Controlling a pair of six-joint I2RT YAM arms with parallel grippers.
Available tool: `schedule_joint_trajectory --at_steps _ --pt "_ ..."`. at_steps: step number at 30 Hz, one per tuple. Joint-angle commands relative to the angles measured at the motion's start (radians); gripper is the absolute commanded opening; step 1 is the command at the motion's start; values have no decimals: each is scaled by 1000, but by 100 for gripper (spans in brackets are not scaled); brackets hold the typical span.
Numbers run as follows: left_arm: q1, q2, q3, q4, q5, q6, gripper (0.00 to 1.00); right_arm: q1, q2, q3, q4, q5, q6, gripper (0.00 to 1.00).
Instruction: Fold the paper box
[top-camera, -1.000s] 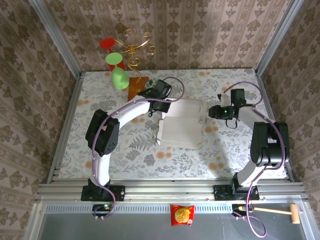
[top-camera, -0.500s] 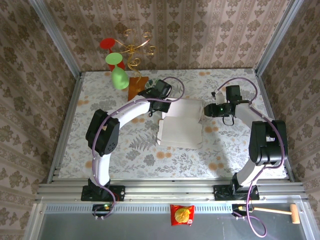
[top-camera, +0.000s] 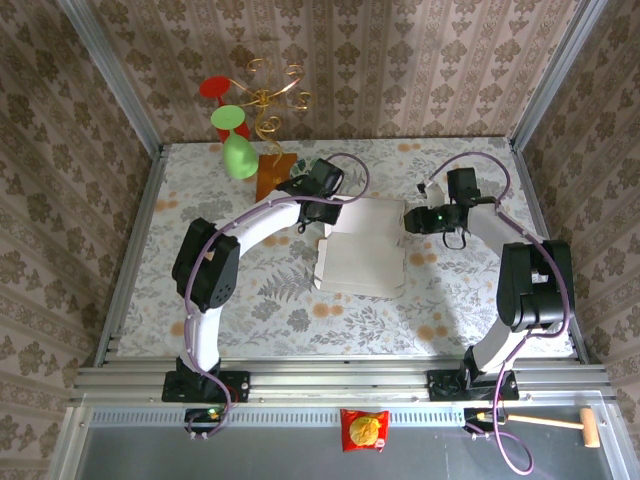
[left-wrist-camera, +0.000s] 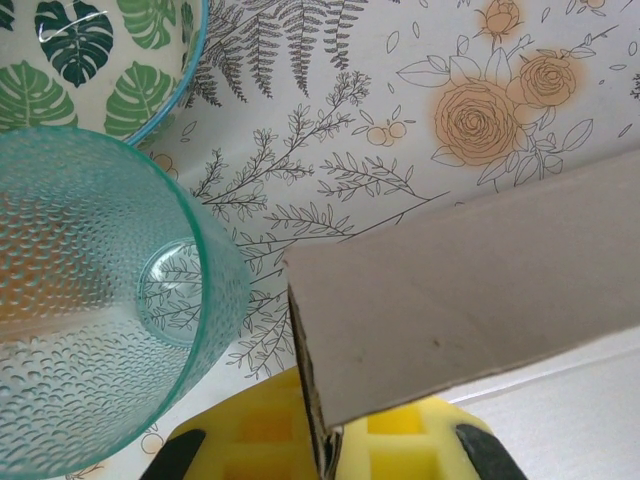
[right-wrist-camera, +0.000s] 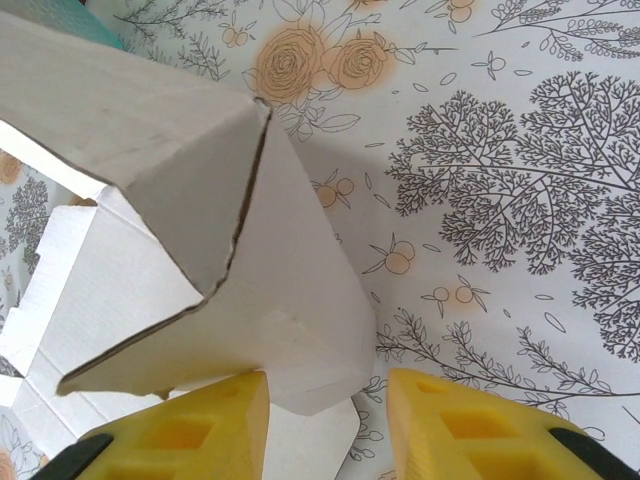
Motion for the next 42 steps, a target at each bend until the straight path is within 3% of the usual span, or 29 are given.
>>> schedule_joint_trajectory --at_steps 1,20,36,42 --pt "1 30 9 -35 9 20 0 12 3 42 -31 -8 -35 39" --pt "-1 40 17 -39 12 40 0 51 94 110 0 61 -26 41" --pt "-2 59 44 -51 17 45 0 110 160 146 37 234 37 30" --pt "-1 69 55 -56 22 40 0 145 207 218 -25 339 61 19"
